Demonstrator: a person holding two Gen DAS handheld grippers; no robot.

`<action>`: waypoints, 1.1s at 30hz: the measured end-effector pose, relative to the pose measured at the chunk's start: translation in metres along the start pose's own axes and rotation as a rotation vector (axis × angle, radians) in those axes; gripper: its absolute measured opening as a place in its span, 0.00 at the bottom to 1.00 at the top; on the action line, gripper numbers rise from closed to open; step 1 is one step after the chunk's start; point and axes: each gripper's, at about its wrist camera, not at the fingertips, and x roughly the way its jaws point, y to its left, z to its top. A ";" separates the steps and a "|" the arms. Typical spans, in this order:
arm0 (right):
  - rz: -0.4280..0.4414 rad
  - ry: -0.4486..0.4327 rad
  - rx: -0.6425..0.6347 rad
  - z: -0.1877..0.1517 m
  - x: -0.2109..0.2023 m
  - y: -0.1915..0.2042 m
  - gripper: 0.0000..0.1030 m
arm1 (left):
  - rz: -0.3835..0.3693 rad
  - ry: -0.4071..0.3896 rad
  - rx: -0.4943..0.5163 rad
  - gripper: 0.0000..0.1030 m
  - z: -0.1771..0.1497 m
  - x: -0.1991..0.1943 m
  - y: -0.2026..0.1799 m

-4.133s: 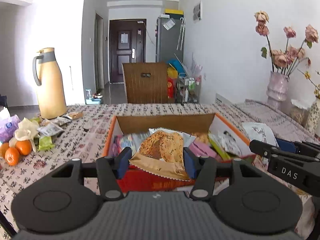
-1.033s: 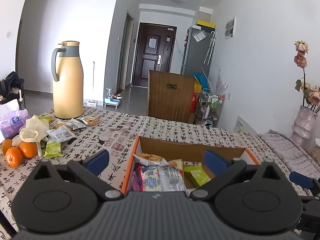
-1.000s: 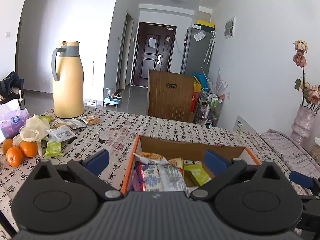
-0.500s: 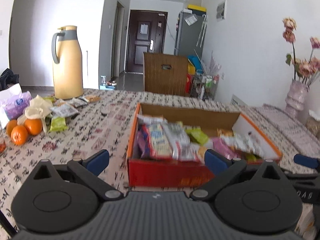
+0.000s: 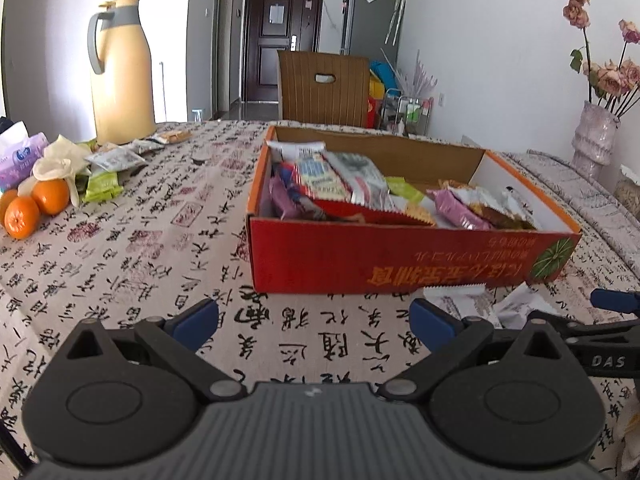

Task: Organize snacks
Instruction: 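Withdraw both grippers from the box toward the last white packets, then grasp a white pastry packet with the right gripper, then grasp a white packet with the left gripper while the right carries its packet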

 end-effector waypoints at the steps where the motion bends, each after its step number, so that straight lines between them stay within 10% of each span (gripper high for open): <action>1: -0.002 0.019 -0.005 0.000 0.005 0.001 1.00 | 0.000 0.005 0.000 1.00 -0.001 0.002 0.000; 12: 0.027 0.052 0.012 -0.004 0.023 0.002 0.87 | -0.010 0.041 0.002 1.00 -0.005 0.012 -0.001; 17: 0.063 0.015 -0.001 -0.005 0.017 0.006 0.42 | 0.001 0.049 0.011 1.00 -0.004 0.011 -0.004; 33: 0.056 -0.126 0.074 -0.004 -0.026 -0.029 0.40 | -0.044 0.116 0.070 1.00 0.011 0.015 -0.075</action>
